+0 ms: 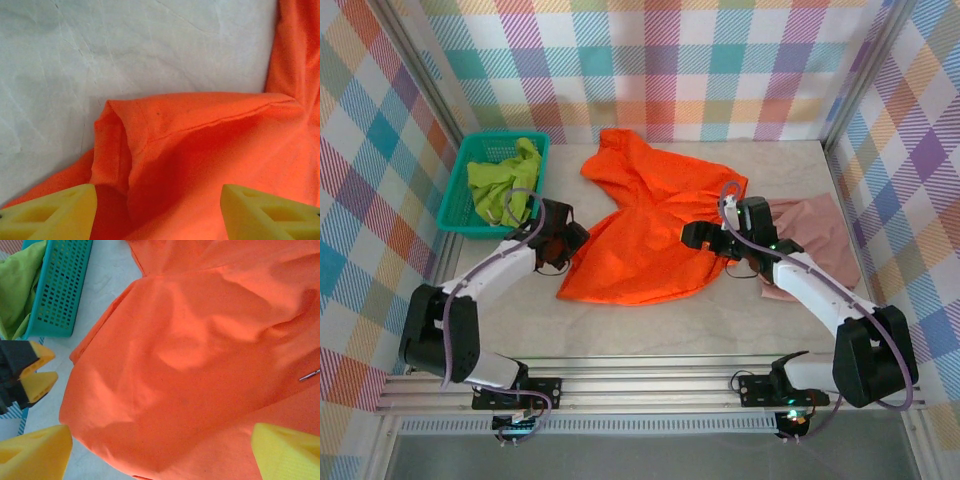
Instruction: Fold and stack the shorts
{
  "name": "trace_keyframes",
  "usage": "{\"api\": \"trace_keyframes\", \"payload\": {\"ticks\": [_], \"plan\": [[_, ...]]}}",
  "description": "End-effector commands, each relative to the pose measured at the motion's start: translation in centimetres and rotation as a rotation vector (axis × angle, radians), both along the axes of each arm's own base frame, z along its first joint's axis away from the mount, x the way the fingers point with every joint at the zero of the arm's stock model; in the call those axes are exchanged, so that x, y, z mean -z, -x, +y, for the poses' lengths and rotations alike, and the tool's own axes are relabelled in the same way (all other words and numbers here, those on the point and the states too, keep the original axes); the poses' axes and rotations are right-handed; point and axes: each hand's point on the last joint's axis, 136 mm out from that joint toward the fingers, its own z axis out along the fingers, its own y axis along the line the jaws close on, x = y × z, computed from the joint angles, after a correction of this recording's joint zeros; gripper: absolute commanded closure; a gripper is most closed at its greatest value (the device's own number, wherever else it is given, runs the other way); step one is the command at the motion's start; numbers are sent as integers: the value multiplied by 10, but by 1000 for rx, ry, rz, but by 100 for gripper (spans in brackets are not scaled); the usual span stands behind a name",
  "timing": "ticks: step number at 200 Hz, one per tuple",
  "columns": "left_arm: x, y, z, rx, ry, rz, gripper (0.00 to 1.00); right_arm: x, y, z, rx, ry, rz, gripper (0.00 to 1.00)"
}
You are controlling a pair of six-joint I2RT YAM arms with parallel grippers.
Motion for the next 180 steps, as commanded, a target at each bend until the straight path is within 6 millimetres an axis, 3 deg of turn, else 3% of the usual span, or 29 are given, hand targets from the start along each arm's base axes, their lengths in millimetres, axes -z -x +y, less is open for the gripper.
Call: {"api": "trace_keyframes", "payload": {"ticks": [1,47,88,108,138,180], "plan": [[15,-7,-4,-14,10,11,35,2,1,5,0,-22,-4,8],[27,-19,-9,-4,10,14,44,1,4,2,3,-6,-11,8],[33,-30,-12,8,-1,14,63,17,4,-2,16,30,30,9],[32,-35,-11,17,-27,16,79,31,6,-3,25,36,72,9],[9,-44,2,9,-79,-4,100,51,9,-6,50,54,143,9],[-52,-72,32,-15,-178,-81,100,84,21,-15,86,104,277,9]]}}
